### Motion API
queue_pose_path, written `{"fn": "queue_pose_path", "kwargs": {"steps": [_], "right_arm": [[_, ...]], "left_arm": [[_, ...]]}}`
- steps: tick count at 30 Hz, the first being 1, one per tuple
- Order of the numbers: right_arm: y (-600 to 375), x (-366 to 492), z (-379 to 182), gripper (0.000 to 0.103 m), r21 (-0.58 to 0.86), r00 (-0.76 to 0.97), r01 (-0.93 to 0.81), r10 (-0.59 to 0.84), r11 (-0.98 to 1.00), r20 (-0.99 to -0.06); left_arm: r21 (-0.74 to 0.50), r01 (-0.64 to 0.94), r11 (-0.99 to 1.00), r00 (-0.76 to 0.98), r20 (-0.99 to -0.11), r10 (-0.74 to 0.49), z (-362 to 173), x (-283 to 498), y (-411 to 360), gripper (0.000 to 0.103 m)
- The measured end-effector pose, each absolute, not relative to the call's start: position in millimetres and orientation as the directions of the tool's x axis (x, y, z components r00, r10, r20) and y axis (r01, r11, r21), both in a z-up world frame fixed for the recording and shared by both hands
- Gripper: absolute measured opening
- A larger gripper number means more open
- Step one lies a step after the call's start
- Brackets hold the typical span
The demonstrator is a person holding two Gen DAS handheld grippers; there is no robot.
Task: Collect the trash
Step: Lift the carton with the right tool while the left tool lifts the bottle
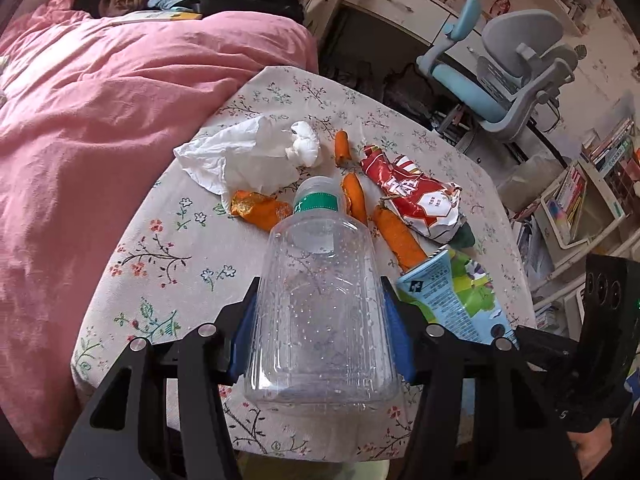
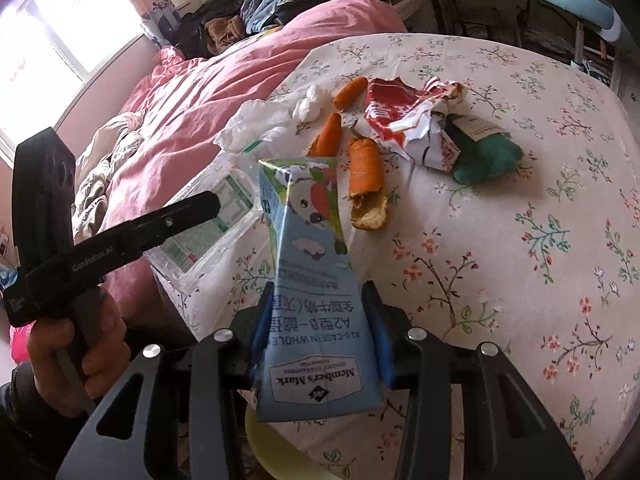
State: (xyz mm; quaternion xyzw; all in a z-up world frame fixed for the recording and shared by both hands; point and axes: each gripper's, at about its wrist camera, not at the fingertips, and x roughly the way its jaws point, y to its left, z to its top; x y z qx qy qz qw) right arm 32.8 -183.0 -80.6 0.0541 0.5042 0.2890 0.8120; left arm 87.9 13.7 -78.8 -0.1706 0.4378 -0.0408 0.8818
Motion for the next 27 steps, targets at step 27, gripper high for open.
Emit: {"fn": "queue_pose_path", "kwargs": {"steps": [27], "right_arm": [[-185.4, 25.9, -90.0, 0.043, 0.381, 0.307, -0.385, 0.506, 0.841, -0.806]], "left_arm": [[-0.286, -0.125, 0.950, 0.572, -0.803, -0.166, -98.6, 96.7, 14.1, 0.067]]}}
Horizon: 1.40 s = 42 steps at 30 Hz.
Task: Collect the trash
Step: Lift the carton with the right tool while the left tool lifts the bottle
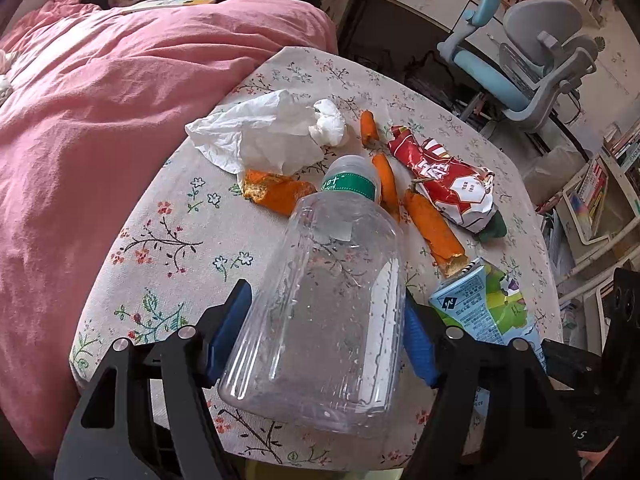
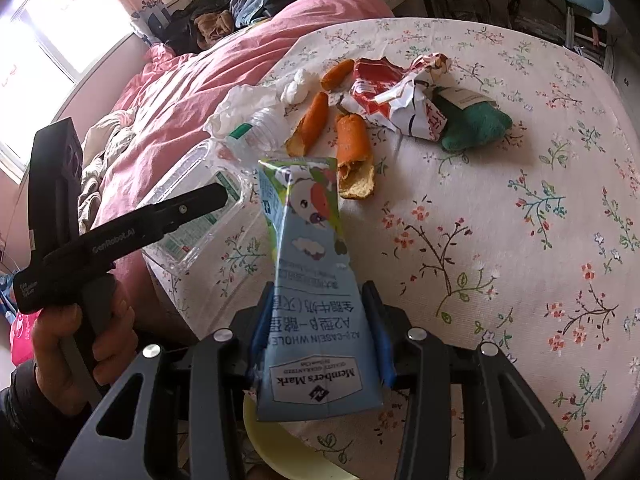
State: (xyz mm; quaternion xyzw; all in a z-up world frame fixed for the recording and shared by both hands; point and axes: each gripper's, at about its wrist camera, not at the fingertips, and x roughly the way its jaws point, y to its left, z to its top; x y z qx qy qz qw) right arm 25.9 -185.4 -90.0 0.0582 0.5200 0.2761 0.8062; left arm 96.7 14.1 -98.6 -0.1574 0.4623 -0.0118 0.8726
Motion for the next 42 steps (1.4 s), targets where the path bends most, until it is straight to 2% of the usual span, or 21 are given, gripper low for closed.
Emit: {"fn": "queue_pose_path", "kwargs": {"steps": [2, 8, 20, 42], "right_arm": [[-185.7, 25.8, -90.0, 0.043, 0.384, 0.306, -0.384, 0.508, 0.840, -0.805], [-189.4, 24.9, -88.6, 0.043, 0.406, 0.310, -0.379, 0.528, 0.831, -0.791], [-187.9, 23.2, -81.0, 0.043, 0.459, 0.303, -0.390, 0.582, 0.798, -0.755], [-182.3, 20.0, -80.6, 0.043, 0.468, 0.290, -0.407, 0.597, 0.784, -0.748]], "left_arm": [[-0.292, -0.109, 0.950, 0.581, -0.794, -0.177, -96.9, 96.0, 13.3, 0.060], [-0.260, -0.072, 0.963, 0.625, -0.764, -0.160, -81.6, 88.2, 6.3, 0.054], [-0.242, -0.009, 0.970, 0.693, -0.701, -0.169, -48.0, 69.9, -0.4, 0.054], [-0.256, 0.017, 0.966, 0.704, -0.683, -0.194, -37.4, 57.9, -2.2, 0.054]]}}
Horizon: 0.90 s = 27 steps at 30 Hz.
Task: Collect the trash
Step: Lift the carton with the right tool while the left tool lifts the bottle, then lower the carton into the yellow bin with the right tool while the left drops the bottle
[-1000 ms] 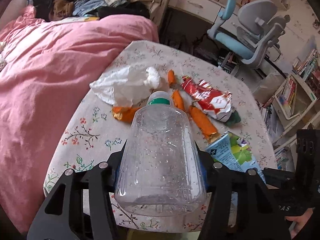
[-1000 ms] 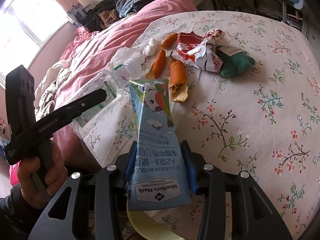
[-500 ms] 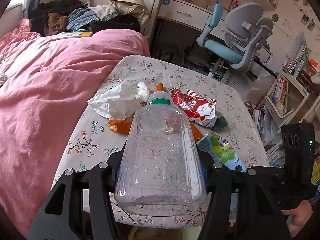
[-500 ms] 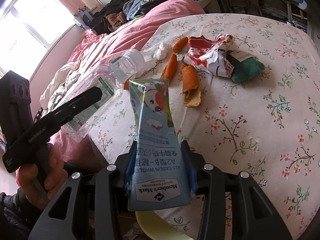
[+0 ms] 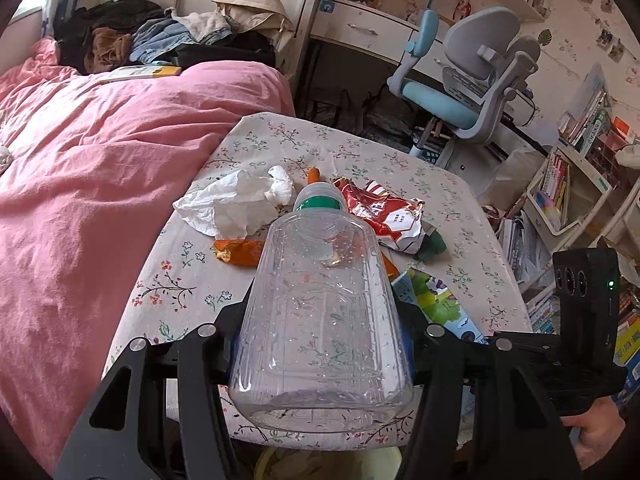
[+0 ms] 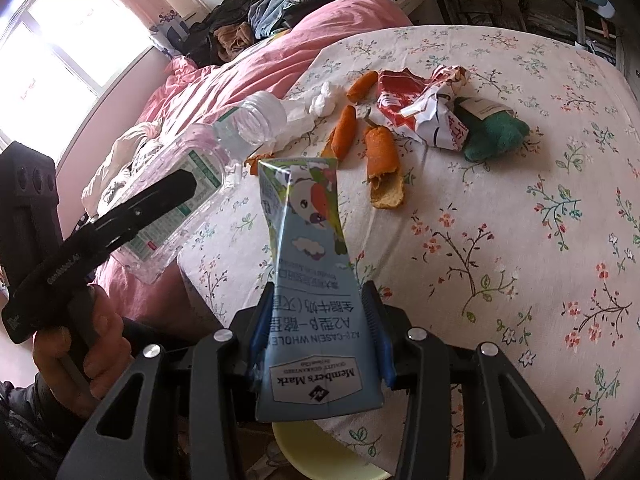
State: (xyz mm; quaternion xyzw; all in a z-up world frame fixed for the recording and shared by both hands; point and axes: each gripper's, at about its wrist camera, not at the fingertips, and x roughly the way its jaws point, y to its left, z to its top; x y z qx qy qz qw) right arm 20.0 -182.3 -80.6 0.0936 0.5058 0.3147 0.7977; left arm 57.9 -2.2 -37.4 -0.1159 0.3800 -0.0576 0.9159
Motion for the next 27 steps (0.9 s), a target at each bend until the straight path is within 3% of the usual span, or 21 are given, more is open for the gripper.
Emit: {"fn": "queue_pose_path", "kwargs": {"steps": [11, 20, 27], "right_arm": [[-164.8, -17.1, -72.3, 0.043, 0.363, 0.342, -0.451, 0.534, 0.815, -0.773], [-156.2, -77.6, -105.3, 0.043, 0.360, 0.272, -0.455, 0.513, 0.814, -0.814], [-150.8, -94.9, -114.2, 0.042, 0.349, 0.256, -0.454, 0.495, 0.820, -0.830]], "left_arm": [[-0.248, 0.006, 0.969, 0.695, -0.695, -0.182, -39.7, 25.0, 4.9, 0.054], [-0.204, 0.033, 0.978, 0.616, -0.767, -0.181, -70.3, -40.1, -10.2, 0.054], [-0.167, 0.042, 0.985, 0.627, -0.763, -0.157, -72.9, -70.7, -15.6, 0.054]]}}
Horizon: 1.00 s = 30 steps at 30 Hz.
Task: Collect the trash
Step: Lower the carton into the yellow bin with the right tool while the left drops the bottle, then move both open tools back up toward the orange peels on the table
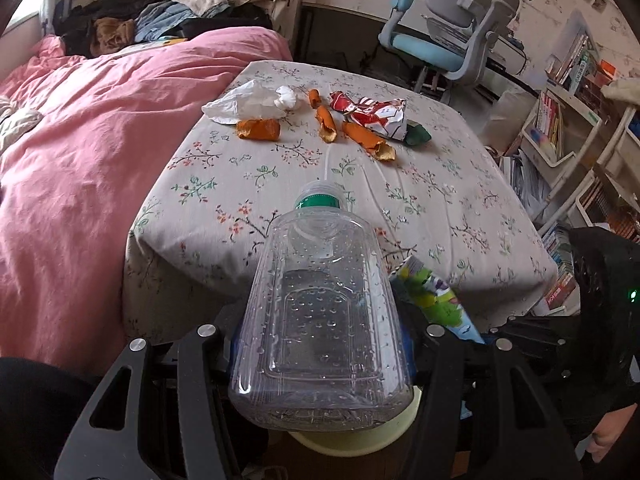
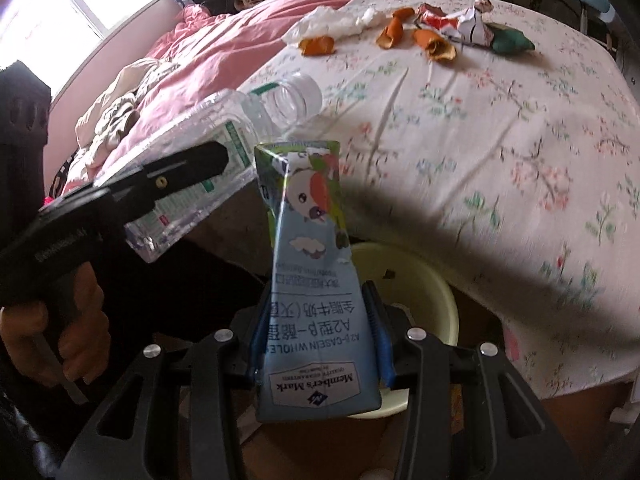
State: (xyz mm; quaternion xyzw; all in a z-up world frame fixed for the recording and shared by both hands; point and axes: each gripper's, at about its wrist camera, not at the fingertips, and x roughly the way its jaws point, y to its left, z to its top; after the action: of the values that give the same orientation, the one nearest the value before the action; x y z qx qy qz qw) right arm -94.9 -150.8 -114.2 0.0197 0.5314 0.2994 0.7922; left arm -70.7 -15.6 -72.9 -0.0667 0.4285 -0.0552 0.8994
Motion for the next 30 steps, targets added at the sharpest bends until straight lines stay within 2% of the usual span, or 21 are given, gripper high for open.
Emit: {"fn": "queue_pose_path", "kwargs": {"steps": [7, 9, 10, 11, 14, 18, 24, 26, 30], "right_arm": [[-144.1, -104.8, -123.5, 0.042, 0.337, 0.243, -0.445, 0.474, 0.830, -0.846], [-142.8, -105.9, -128.0, 0.044, 0.320, 0.233, -0.441, 0.452, 0.838, -0.861], [-141.6, -106.1, -131.3, 0.046, 0.303, 0.228, -0.436, 0.430, 0.847, -0.874], [-141.4, -106.1, -132.6, 0.054, 0.288, 0.234, -0.430, 0.414, 0.856, -0.880], [-144.9, -105.3, -127.8, 0.056, 0.234, 0.282, -0.407, 0.365, 0.883, -0.887], [-150.6, -105.7, -108.5, 0.067, 0.146, 0.390, -0.376, 0.299, 0.915, -0.871], [-154.6, -105.6, -83.4, 0.082, -0.050, 0.555, -0.333, 0.153, 0.942, -0.818], [-155.1, -105.1, -77.7, 0.085, -0.110, 0.594, -0.311, 0.103, 0.944, -0.798], [-156.0, -106.2, -66.6, 0.087, -0.172, 0.644, -0.293, 0.061, 0.941, -0.762]], "left_arm": [[-0.172, 0.028, 0.985, 0.625, -0.765, -0.152, -71.5, -88.0, -11.6, 0.054], [-0.158, 0.029, 0.987, 0.597, -0.789, -0.144, -76.7, -90.3, -14.2, 0.054], [-0.160, 0.027, 0.987, 0.581, -0.801, -0.146, -80.6, -92.4, -14.6, 0.054], [-0.159, 0.026, 0.987, 0.566, -0.811, -0.146, -84.6, -94.8, -14.9, 0.054], [-0.141, 0.041, 0.989, 0.513, -0.846, -0.142, -95.5, -98.5, -19.2, 0.055], [-0.127, 0.050, 0.991, 0.509, -0.850, -0.135, -96.6, -102.1, -23.6, 0.060], [-0.155, -0.002, 0.988, 0.571, -0.811, -0.126, -87.6, -102.8, -12.8, 0.067], [-0.170, -0.034, 0.985, 0.607, -0.786, -0.114, -81.9, -103.1, -6.3, 0.073], [-0.192, -0.085, 0.978, 0.649, -0.755, -0.092, -76.0, -101.2, 3.0, 0.076]]}}
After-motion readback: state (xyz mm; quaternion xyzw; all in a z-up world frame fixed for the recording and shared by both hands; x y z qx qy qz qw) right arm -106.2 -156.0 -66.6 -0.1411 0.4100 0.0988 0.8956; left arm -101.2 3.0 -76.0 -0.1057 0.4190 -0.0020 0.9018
